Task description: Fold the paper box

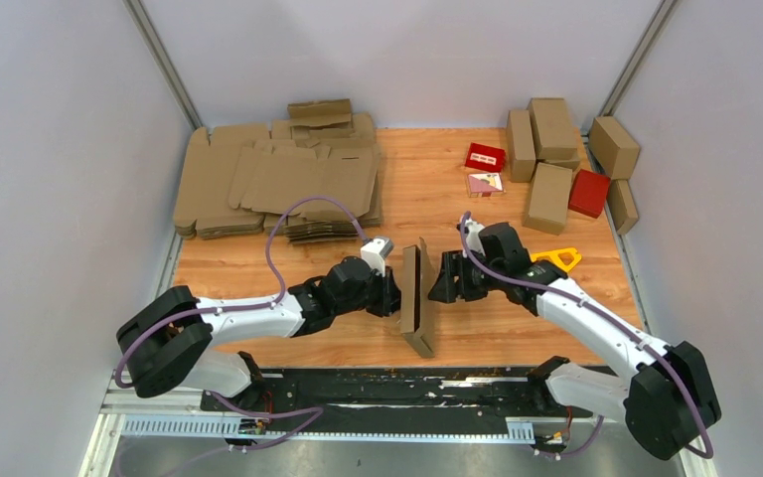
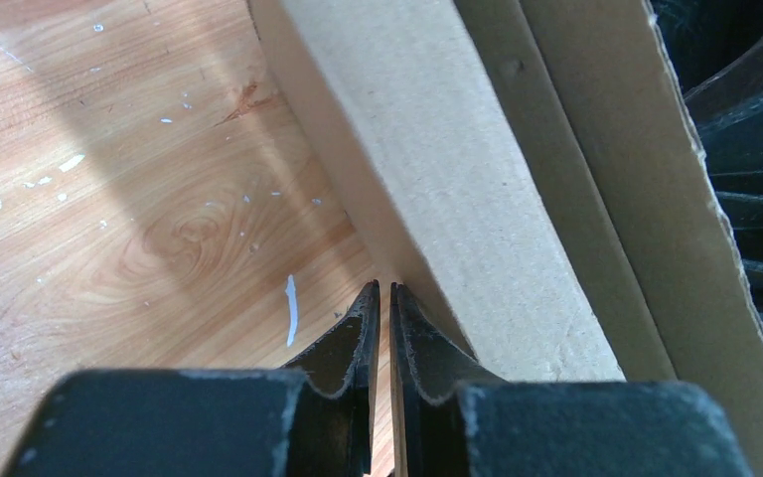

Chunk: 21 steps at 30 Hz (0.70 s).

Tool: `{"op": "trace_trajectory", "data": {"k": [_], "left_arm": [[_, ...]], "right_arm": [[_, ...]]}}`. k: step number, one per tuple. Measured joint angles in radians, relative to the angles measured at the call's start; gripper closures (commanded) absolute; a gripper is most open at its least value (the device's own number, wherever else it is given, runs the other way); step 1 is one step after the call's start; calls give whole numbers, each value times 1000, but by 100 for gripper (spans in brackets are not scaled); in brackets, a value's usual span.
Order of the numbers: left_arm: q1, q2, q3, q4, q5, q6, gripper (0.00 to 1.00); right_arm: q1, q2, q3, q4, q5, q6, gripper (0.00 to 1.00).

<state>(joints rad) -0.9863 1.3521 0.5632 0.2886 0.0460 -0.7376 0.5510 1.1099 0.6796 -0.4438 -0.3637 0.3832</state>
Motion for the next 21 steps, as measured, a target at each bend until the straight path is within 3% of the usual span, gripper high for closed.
{"op": "trace_trajectory", "data": {"k": [15,21], "left_arm": [[0,24,0,38,24,-13,85],[0,27,0,48,35,-19,86]], "right_arm": [[-98,-41,-99,75,-138,43,19],[-129,-77,-126,79,-144,46,19]]}}
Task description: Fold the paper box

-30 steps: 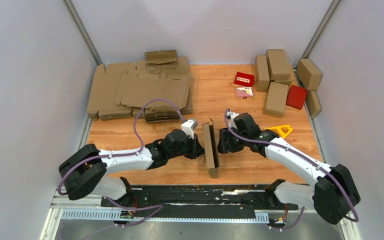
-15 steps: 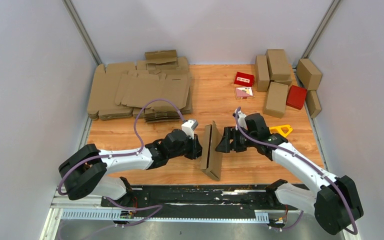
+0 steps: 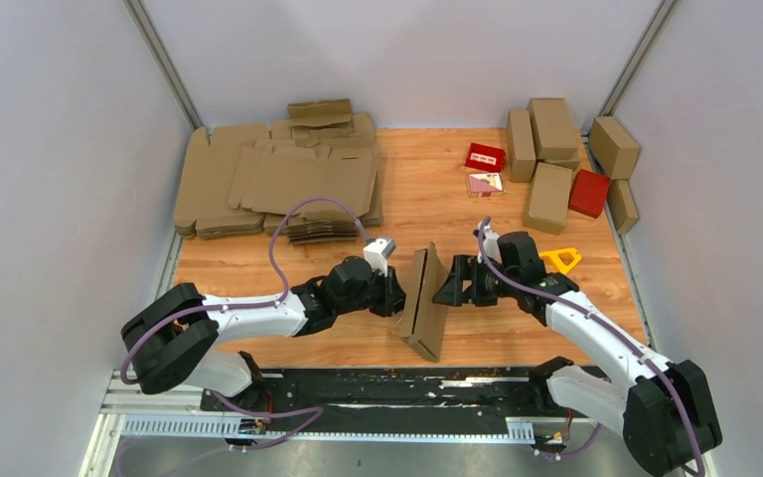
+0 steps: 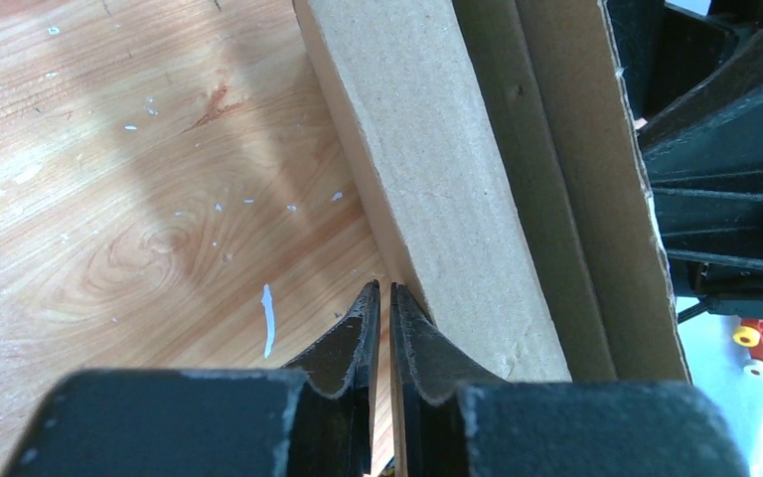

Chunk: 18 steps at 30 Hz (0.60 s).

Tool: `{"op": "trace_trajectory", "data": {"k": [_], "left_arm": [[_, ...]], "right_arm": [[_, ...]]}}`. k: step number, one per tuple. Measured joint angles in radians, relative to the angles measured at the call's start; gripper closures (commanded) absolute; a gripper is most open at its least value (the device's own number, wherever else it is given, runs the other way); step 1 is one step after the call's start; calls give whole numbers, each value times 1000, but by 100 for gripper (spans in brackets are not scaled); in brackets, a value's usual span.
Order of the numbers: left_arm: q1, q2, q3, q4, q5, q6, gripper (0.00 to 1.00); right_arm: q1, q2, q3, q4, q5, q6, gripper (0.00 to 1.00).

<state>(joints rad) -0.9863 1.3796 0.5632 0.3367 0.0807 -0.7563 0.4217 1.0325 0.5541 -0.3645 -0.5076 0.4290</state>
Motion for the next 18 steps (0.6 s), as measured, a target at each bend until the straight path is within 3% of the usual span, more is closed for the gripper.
{"op": "trace_trajectory", "data": {"k": [18], "left_arm": [[0,-5,1,-16,-1,1,86]], "right_arm": [[-8,53,-95,122,-12,65,29]]}}
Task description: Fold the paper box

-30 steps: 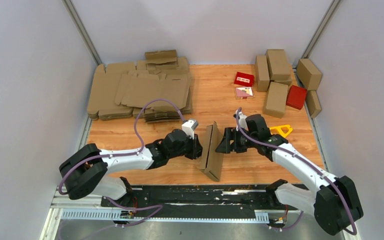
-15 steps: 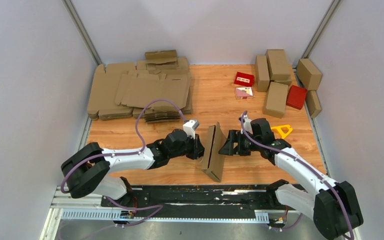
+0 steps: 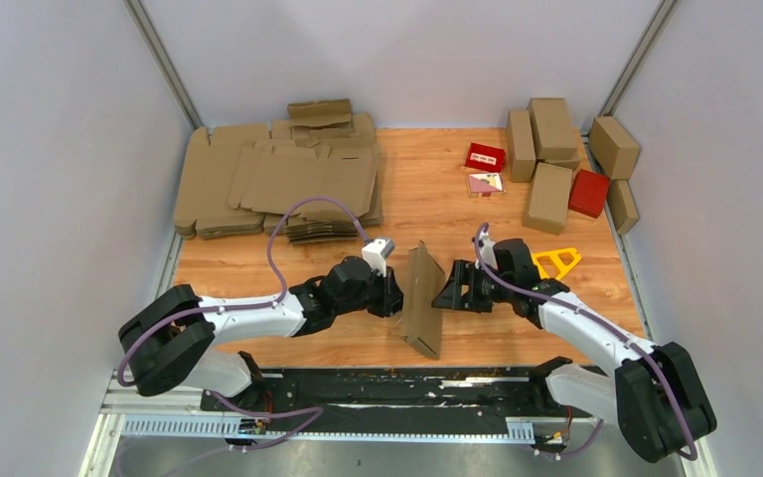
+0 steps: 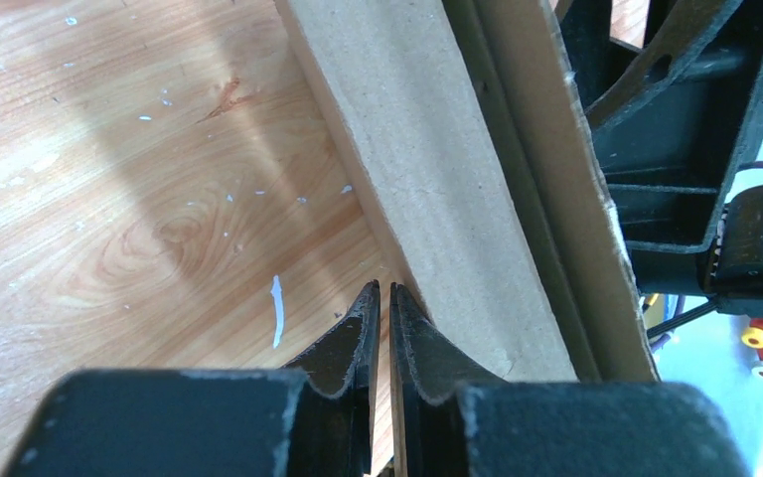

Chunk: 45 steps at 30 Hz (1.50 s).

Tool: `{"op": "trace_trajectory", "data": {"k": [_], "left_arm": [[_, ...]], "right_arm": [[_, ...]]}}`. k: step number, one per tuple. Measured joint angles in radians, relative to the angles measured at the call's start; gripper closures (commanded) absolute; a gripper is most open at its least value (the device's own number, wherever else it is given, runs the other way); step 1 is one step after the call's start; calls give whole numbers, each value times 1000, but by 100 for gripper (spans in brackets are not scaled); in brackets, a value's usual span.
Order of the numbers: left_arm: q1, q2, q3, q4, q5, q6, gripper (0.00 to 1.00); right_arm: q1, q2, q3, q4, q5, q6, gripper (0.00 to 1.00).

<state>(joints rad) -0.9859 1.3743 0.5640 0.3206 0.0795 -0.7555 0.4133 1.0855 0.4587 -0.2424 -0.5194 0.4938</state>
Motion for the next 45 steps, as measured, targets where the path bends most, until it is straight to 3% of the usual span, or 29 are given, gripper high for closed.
{"op": "trace_trajectory", "data": {"k": [8,21,37,45], "left_arm": [[0,-103,0,-77,-53,24,85],[1,-109,2,-80,-71,27,85],[0,-109,-20,-61,-59,24,85],[0,-109,-31,-61,-58,22,85]], "right_arm": [[65,97,37,89,2,48,28],[61,52,40,105,-6,70,28],[42,51,100,-40,65,20,31],[-13,35,121,-73,31,-5,32]]}}
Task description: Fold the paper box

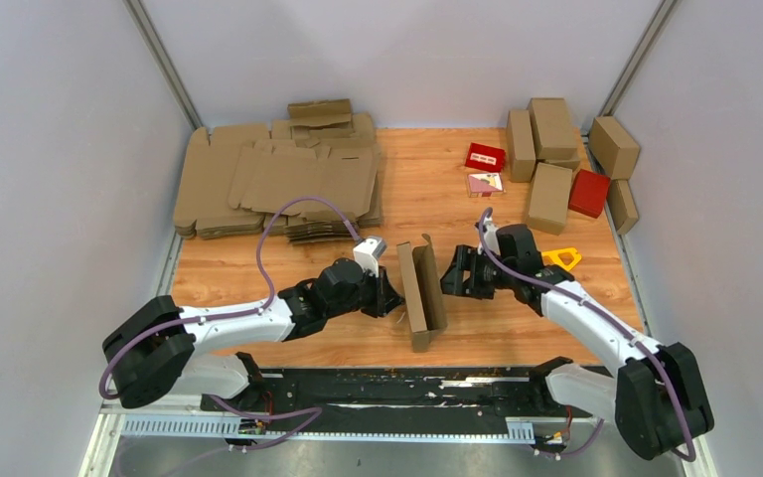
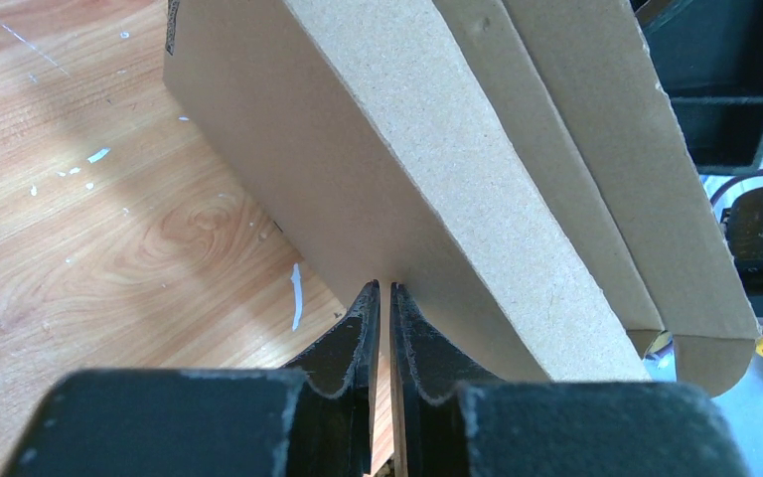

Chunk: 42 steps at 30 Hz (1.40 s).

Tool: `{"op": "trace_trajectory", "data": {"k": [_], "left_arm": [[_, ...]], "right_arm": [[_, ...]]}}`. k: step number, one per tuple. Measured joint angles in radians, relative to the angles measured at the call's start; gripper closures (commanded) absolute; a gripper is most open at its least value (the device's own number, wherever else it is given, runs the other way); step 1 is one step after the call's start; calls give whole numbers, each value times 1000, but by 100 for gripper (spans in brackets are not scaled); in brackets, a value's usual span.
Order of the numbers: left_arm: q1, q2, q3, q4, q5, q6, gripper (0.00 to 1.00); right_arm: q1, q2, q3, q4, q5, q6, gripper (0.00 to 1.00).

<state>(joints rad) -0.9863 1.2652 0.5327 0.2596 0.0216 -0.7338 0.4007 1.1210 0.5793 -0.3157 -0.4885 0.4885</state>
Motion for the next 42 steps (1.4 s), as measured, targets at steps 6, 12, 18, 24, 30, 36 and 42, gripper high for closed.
{"op": "trace_trajectory", "data": {"k": [6,12,18,24,30,36,42], "left_arm": [[0,0,0,0,0,0,85],[0,0,0,-1,-1,0,85],[0,-1,0,-1,-1,0,85],[0,-1,0,-1,0,0,85],[0,8,13,-1,9,0,86],[0,23,31,14,24,-1,86],[-7,29,35,22,26,-5,86]], "right_arm": [[-43,-24,2,5,-66,5,33],[-98,-25,-31,89,-161,64,34],[-109,-58,-53,143,-225,129,33],[-108,-109,-54,189,-269,165,30],[-80,-82,-55,194,-290,172,16],[-24,-83,-46,175,-286,163,15],[6,-81,-32,147,-265,141,8]]}}
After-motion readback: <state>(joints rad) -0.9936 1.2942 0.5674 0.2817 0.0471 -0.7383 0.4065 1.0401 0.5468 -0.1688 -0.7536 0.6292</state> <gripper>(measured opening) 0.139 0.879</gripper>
